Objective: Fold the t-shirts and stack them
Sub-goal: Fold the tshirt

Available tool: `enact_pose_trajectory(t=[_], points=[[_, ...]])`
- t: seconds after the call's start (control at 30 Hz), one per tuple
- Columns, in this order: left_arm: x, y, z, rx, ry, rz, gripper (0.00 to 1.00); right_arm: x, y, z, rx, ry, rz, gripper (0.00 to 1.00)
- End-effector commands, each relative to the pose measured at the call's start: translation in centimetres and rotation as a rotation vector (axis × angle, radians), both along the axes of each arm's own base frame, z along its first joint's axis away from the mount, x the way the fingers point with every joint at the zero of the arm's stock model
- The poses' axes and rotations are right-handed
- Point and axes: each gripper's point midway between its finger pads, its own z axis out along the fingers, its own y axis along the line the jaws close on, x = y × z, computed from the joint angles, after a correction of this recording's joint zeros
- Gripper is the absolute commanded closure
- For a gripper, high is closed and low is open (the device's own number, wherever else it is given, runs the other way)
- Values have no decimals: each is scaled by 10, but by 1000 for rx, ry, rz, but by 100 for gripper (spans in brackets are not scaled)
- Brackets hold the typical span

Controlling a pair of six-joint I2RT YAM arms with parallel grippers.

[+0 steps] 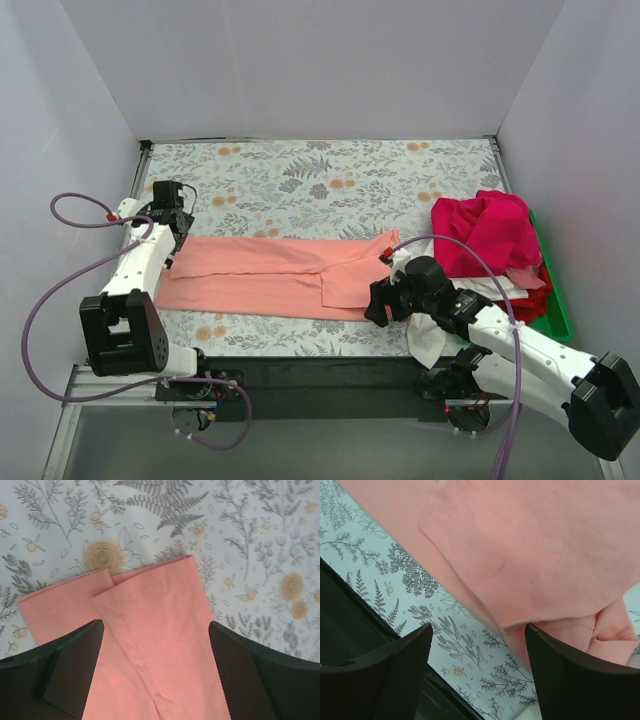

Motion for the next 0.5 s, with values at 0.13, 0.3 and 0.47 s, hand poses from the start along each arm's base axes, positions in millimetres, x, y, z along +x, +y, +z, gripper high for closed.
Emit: enact_pose_trajectory(t=[0.13, 0.3, 0.47], points=[[38, -52, 25, -191, -179, -242, 10, 35, 21, 58, 97, -133, -54, 2], [51, -89, -9, -275, -131, -385, 10, 62, 27, 49, 38, -61, -173, 2], [50, -101, -43, -289, -32, -410, 9, 78, 25, 4, -53, 103, -269, 2]])
